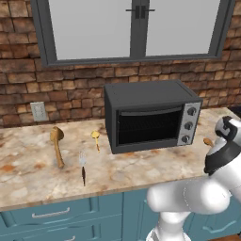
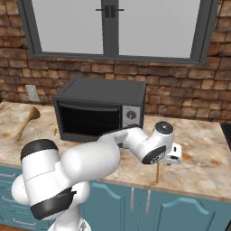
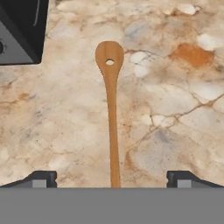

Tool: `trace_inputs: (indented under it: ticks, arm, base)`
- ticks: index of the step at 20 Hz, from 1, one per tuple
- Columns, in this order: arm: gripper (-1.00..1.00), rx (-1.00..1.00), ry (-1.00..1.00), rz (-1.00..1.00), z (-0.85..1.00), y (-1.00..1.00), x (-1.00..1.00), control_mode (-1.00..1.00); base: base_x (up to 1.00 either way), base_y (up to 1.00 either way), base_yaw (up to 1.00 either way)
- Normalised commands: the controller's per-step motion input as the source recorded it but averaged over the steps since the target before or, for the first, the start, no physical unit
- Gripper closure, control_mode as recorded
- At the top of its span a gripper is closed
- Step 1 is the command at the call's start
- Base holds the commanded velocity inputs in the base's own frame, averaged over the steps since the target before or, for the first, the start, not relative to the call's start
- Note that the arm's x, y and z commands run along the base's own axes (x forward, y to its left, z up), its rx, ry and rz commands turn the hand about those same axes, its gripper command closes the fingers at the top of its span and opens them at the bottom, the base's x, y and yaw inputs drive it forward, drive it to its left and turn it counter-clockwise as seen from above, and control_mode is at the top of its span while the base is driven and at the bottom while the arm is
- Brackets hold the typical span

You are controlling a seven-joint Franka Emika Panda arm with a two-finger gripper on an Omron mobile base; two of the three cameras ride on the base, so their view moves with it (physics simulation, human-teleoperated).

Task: Organize the utensils by type. Pick up the wooden spoons from the counter and place them in the open cabinet. Then pick up the metallic utensils from the counter and place them in the open drawer.

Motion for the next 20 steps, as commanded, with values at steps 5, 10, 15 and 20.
trace_inputs:
  ticks: [5, 10, 15, 20]
  arm:
    - [-1.0, -0.03, 0.02, 0.0, -0.24, 0.04, 0.0, -1.0]
    - [-1.0, -0.12, 0.07, 0.0, -0.13, 0.35, 0.01, -1.0]
    - [-1.0, -0.11, 0.03, 0.0, -0.23, 0.37, 0.12, -1.0]
    - [-1.0, 0.0, -0.01, 0.0, -0.55, -0.08, 0.26, -1.0]
  base:
    - [0.0, 0.0, 0.0]
    - [0.0, 0.0, 0.0]
    - [0.0, 0.0, 0.0]
    - [0.0, 0.0, 0.0]
